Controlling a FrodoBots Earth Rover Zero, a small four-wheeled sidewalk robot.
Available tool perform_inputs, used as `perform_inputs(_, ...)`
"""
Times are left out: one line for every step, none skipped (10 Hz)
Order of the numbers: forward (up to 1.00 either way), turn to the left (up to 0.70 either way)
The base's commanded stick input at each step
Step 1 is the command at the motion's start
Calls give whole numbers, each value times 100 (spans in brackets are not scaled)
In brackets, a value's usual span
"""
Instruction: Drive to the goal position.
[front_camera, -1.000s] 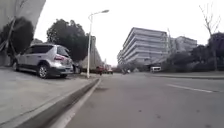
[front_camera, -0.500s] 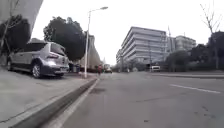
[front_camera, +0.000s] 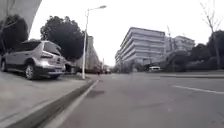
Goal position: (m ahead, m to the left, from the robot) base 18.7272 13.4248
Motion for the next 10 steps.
perform_inputs(70,14)
perform_inputs(70,14)
perform_inputs(70,14)
perform_inputs(70,14)
perform_inputs(70,14)
perform_inputs(70,14)
perform_inputs(70,14)
perform_inputs(70,14)
perform_inputs(70,14)
perform_inputs(70,14)
